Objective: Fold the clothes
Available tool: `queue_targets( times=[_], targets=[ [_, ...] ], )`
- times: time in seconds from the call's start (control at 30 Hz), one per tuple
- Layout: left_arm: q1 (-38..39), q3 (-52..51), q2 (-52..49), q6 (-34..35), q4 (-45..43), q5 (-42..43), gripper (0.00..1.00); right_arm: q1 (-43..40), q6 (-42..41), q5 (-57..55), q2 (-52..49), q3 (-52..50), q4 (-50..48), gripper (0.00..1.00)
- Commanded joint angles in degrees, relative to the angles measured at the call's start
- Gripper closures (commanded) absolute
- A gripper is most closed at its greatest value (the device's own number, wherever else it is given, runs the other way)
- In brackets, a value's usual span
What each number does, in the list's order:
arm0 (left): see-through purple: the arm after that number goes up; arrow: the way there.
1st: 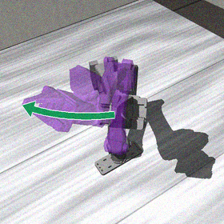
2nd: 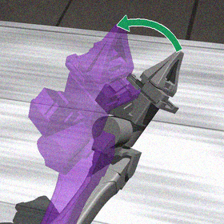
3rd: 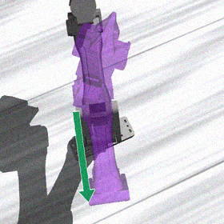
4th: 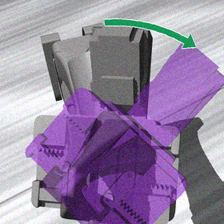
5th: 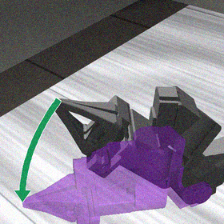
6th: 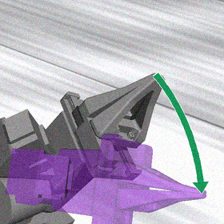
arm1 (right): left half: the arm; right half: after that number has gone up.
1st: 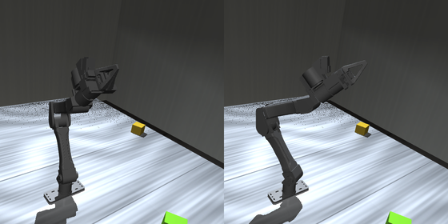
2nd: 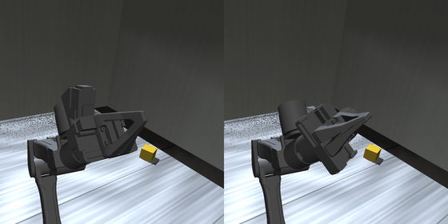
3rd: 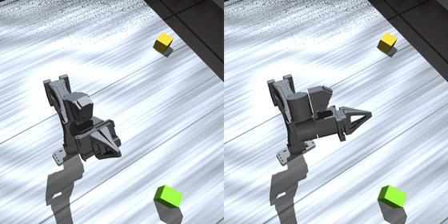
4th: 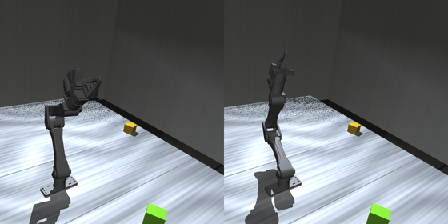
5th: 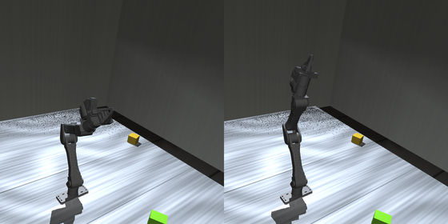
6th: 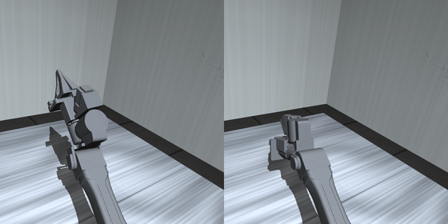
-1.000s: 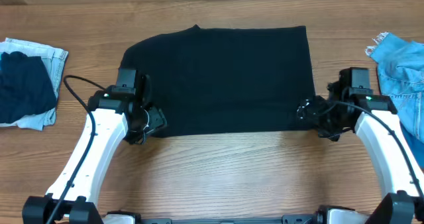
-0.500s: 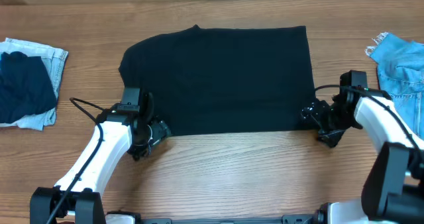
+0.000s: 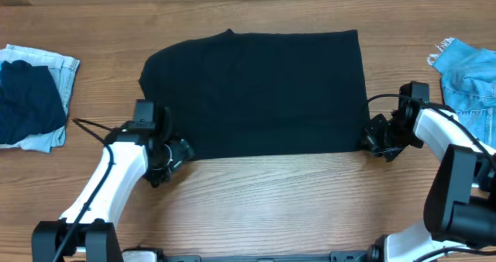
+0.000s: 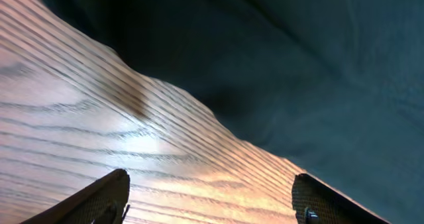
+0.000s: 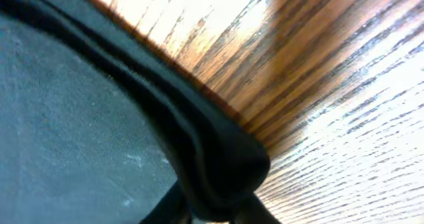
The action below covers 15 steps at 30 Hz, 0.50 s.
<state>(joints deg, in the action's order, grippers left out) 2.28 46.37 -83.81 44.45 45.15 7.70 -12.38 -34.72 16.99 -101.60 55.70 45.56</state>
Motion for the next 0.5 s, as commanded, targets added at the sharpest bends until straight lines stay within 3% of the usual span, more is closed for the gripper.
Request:
queue_targets(
  times=[0.0,0.47],
  targets=[
    [-2.7,-0.2,-0.2,-3.4,0.0,2.4,0.20,-0.2,0.0,-0.6,-0.8,-0.1,0.4,0.84],
    [-3.4,-0.2,-0.2,-5.9,-3.7,5.5,0.12,-0.2,0.4,-0.9,-0.8,-0.1,1.7,0.86]
  ],
)
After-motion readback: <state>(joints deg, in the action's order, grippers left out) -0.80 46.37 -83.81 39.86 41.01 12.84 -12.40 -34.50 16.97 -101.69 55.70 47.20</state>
